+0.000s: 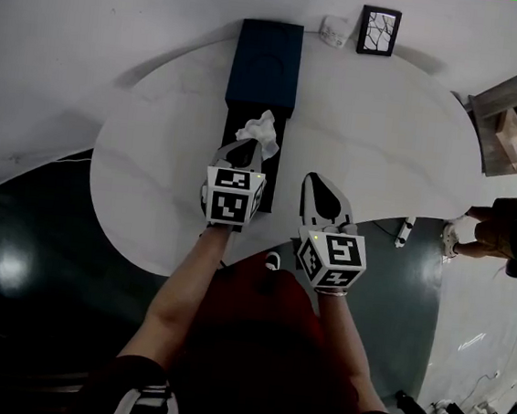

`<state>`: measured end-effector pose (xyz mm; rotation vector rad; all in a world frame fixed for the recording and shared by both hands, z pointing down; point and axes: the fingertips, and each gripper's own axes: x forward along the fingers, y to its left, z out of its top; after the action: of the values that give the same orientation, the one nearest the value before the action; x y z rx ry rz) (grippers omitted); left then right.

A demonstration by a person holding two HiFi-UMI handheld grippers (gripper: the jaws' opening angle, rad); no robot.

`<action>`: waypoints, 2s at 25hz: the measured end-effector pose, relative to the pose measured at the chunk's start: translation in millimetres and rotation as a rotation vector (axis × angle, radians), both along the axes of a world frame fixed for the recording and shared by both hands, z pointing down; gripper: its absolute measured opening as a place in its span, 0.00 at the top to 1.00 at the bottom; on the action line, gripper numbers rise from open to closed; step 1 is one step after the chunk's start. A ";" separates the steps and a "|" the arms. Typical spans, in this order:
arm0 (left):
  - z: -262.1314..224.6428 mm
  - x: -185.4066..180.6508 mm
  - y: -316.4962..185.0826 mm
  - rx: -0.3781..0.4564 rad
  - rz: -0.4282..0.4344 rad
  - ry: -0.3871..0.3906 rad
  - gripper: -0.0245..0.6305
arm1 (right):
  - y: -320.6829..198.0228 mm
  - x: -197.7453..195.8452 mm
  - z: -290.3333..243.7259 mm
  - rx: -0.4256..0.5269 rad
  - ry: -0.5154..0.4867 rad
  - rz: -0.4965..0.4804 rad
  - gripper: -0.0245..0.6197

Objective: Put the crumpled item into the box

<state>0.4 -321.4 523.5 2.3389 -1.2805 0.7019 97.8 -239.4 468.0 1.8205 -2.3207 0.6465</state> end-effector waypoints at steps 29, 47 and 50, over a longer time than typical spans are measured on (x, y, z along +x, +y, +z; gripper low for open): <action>-2.2 4.9 8.8 -0.022 0.005 -0.002 0.92 | 10.1 2.6 -6.7 0.003 -0.001 0.012 0.94; -43.6 -17.6 42.1 0.074 -0.040 0.062 0.93 | 33.2 -7.5 -30.7 0.069 -0.015 0.008 0.94; -48.5 -21.5 49.5 0.086 -0.044 0.058 0.93 | 38.8 -7.7 -35.4 0.085 -0.014 0.010 0.94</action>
<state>-21.1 -272.0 475.1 2.3732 -1.3576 0.5713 90.1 -200.6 432.7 1.8701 -2.3839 0.5719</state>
